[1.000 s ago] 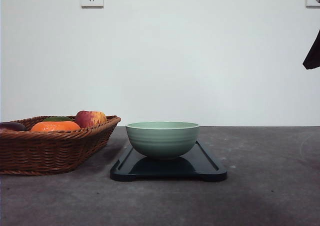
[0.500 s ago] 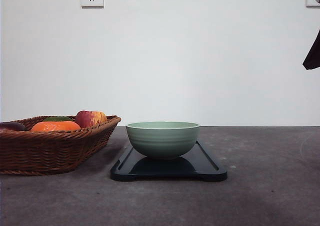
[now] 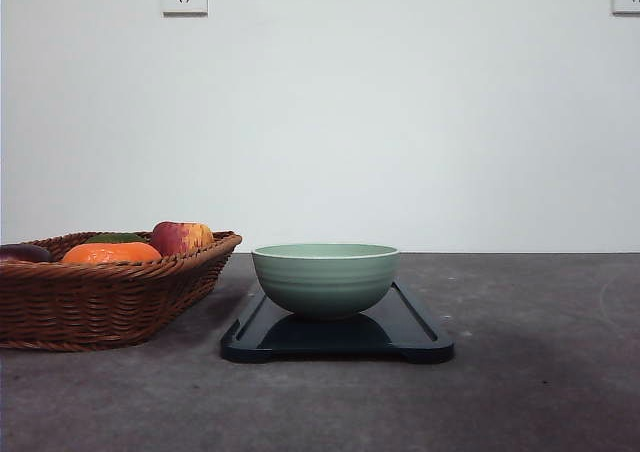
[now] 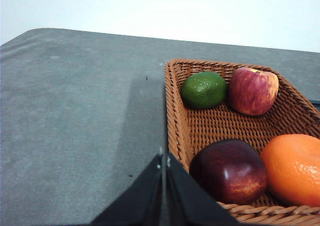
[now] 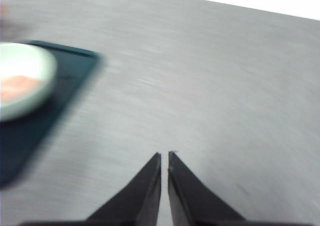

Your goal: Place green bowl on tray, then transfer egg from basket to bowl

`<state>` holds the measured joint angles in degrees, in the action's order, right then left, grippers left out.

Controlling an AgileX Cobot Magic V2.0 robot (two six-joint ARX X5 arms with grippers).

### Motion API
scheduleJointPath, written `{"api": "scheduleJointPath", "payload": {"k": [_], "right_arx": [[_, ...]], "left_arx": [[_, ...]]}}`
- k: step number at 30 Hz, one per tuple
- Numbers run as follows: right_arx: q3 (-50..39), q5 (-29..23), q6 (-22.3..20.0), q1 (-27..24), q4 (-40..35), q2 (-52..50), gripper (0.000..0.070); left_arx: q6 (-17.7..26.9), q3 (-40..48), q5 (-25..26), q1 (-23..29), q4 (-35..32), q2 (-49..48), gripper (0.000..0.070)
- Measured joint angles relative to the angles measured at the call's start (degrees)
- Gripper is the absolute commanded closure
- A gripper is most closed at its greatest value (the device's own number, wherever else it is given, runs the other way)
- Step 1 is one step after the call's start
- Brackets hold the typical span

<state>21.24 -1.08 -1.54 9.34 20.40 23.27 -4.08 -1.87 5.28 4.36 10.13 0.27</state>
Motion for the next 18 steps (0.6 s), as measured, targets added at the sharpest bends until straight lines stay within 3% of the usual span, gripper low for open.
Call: {"api": "scheduleJointPath", "payload": {"k": [6,9,14,18], "right_arx": [[-8.7,0.0,-0.2,-7.7,-2.5,-11.5,0.0685],[-12.0,0.0,-0.1,-10.3,-7.3,-16.1,0.0685],[-19.1,0.0,0.5,-11.3,-14.6,-21.7,0.0685],[-20.3,0.0,1.9,-11.3,-14.7,-23.0,0.0685]], "left_arx": [[0.0,0.0,0.0,0.0,0.0,0.0,0.07],[0.0,0.0,0.0,0.0,0.0,0.0,0.07],[0.0,0.0,0.0,0.0,0.0,0.0,0.07],[0.0,0.0,0.0,0.0,0.0,0.0,0.07]]}}
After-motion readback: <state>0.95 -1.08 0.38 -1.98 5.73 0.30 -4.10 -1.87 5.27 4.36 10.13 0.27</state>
